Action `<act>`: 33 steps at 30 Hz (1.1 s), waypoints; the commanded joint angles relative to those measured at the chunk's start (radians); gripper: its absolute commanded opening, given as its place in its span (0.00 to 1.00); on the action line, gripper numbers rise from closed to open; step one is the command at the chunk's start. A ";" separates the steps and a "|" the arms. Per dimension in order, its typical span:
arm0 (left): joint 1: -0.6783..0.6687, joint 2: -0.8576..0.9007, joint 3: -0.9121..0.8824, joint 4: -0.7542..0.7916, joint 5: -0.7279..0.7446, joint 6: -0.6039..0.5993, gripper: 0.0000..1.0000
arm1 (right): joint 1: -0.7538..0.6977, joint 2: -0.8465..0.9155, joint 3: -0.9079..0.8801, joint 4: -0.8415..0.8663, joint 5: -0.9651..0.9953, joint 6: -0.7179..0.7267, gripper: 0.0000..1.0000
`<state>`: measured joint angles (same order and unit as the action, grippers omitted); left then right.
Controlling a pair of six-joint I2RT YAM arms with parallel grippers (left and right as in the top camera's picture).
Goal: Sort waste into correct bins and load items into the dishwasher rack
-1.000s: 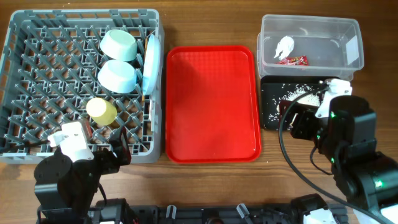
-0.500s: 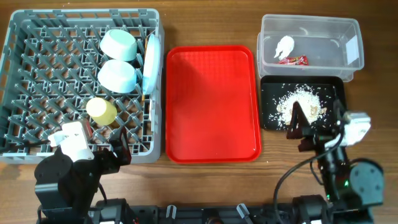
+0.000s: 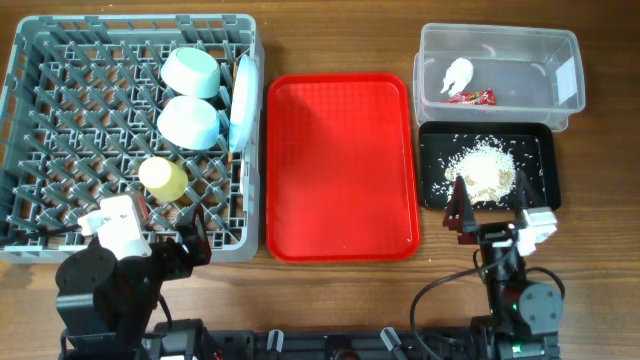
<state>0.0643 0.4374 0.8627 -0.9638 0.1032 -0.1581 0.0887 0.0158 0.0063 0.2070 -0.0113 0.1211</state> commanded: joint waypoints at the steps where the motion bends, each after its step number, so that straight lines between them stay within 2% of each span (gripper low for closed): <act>1: -0.003 -0.005 -0.007 0.002 0.015 0.019 1.00 | -0.005 -0.013 -0.001 -0.165 -0.064 -0.059 1.00; 2: -0.003 -0.005 -0.007 0.002 0.015 0.019 1.00 | -0.005 -0.013 -0.001 -0.209 -0.085 -0.058 1.00; 33: -0.005 -0.032 -0.009 -0.013 -0.008 0.020 1.00 | -0.005 -0.005 -0.001 -0.202 -0.084 -0.055 1.00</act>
<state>0.0643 0.4362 0.8627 -0.9642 0.1020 -0.1581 0.0887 0.0135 0.0063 -0.0002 -0.0788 0.0803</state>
